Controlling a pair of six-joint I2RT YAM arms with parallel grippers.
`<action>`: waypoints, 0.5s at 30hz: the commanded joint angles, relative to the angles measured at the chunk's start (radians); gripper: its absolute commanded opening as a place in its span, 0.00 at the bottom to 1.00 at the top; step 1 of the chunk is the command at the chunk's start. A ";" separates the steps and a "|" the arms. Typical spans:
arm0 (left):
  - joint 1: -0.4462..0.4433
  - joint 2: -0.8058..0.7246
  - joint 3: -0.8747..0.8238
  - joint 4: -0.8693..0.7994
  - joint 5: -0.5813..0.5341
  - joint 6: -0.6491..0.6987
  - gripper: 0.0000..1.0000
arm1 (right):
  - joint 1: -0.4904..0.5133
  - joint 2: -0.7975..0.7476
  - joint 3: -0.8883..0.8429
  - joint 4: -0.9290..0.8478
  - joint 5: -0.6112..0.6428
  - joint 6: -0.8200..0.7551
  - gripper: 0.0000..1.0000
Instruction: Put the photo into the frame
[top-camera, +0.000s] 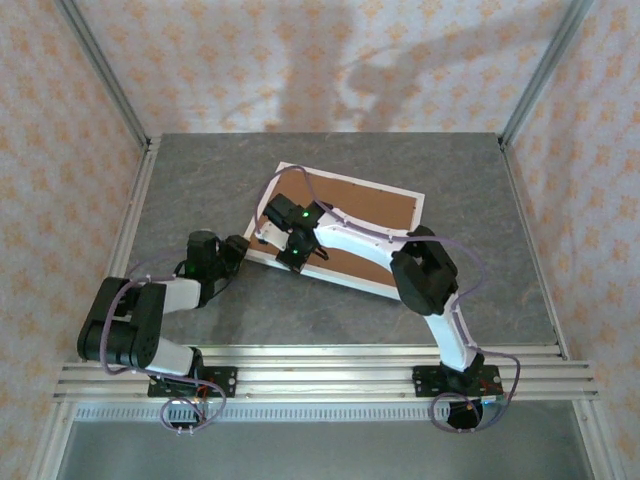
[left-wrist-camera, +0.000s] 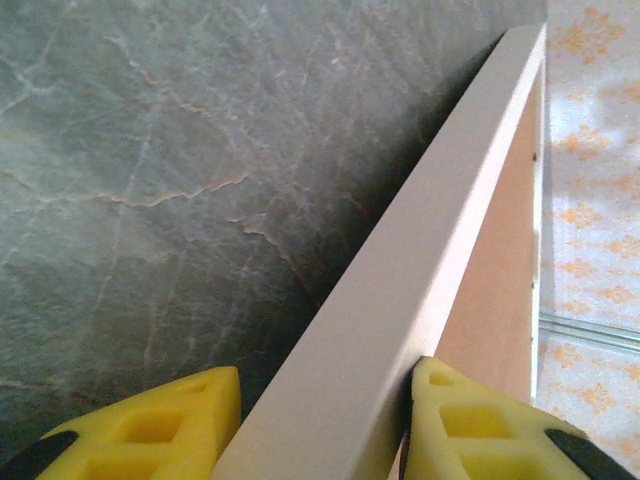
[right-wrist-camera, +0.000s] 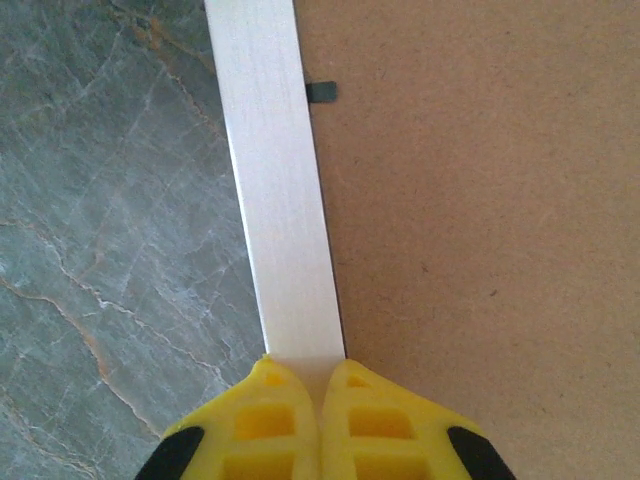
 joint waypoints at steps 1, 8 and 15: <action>-0.041 -0.070 0.029 0.096 0.060 -0.025 0.29 | 0.020 -0.061 -0.011 0.108 0.047 0.063 0.17; -0.043 -0.120 0.081 0.013 0.052 -0.012 0.28 | 0.067 -0.146 -0.127 0.149 0.247 0.065 0.72; -0.049 -0.135 0.119 -0.018 0.051 -0.014 0.28 | 0.153 -0.113 -0.234 0.216 0.616 -0.068 0.78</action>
